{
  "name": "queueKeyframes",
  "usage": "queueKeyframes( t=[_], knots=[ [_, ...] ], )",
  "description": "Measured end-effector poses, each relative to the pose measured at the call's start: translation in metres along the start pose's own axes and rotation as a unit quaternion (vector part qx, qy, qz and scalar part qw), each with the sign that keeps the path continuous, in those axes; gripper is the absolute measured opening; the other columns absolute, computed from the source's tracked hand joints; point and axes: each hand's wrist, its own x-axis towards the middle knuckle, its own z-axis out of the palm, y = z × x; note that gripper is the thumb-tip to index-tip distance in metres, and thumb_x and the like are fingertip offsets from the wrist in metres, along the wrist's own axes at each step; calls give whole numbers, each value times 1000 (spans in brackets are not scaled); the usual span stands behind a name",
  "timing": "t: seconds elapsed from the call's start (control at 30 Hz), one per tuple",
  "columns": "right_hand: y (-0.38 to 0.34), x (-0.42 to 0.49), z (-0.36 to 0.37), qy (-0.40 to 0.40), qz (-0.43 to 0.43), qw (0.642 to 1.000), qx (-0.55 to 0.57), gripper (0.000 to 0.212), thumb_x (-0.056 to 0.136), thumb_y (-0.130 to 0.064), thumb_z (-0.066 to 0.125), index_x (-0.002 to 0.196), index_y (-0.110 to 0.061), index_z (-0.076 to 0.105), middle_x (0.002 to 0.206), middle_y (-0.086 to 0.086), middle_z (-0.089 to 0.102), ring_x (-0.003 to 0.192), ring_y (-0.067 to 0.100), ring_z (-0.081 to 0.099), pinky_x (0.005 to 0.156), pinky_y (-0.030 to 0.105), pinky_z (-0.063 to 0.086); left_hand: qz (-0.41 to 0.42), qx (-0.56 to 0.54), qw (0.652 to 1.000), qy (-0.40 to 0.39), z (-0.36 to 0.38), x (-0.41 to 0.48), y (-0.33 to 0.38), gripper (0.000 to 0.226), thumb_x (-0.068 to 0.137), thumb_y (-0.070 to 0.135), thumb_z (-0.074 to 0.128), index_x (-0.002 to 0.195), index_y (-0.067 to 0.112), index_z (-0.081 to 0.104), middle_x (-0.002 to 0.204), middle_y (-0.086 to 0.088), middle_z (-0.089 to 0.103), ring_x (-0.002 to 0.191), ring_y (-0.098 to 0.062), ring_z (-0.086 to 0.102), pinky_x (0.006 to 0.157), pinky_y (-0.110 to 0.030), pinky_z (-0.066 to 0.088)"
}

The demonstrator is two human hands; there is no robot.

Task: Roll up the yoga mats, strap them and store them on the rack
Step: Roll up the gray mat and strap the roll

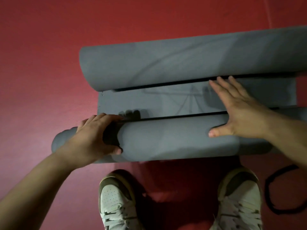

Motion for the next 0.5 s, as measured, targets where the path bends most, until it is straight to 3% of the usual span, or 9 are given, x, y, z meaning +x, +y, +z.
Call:
queueKeyframes(
  t=[0.1, 0.23, 0.33, 0.43, 0.5],
  knots=[
    [-1, 2, -5, 40, 6, 999, 5, 135, 53, -77, 69, 153, -38, -12, 162, -13, -19, 147, 10, -24, 118, 31, -2, 39, -48, 996, 71, 3, -2, -7, 63, 60, 67, 63, 120, 47, 59, 114, 15, 51, 109, -20, 50, 96, -48, 42],
    [-3, 7, -7, 89, 15, 996, 23, 115, 68, -66, 68, 156, -33, 2, 164, -12, 0, 149, 9, -13, 121, 33, 2, 32, -72, 988, 133, 4, -2, -6, 54, 78, 65, 57, 123, 36, 65, 114, 11, 58, 107, -20, 56, 94, -47, 46],
    [-5, 12, -8, 119, 20, 993, 8, 113, 64, -76, 52, 157, -29, 8, 165, -8, 5, 150, 13, -10, 123, 40, 5, 46, 64, 989, 128, 11, -4, 7, 81, 82, 80, 42, 135, 20, 57, 123, -3, 59, 111, -30, 56, 97, -50, 44],
    [-5, 14, -9, 134, 18, 991, -11, 106, 68, -73, 56, 156, -25, 19, 164, -3, 11, 151, 19, -5, 123, 44, 8, 32, 207, 974, 82, 28, -3, 27, 123, 51, 83, 68, 140, 0, 46, 131, -19, 53, 122, -41, 50, 107, -60, 36],
    [-7, 14, -8, 153, 13, 988, -19, 92, 72, -67, 60, 149, -21, 37, 158, 4, 31, 148, 25, 16, 120, 43, 19, 19, 227, 969, 97, 32, 0, 32, 126, 40, 68, 85, 137, -3, 47, 127, -21, 54, 118, -42, 52, 105, -60, 37]
  ],
)
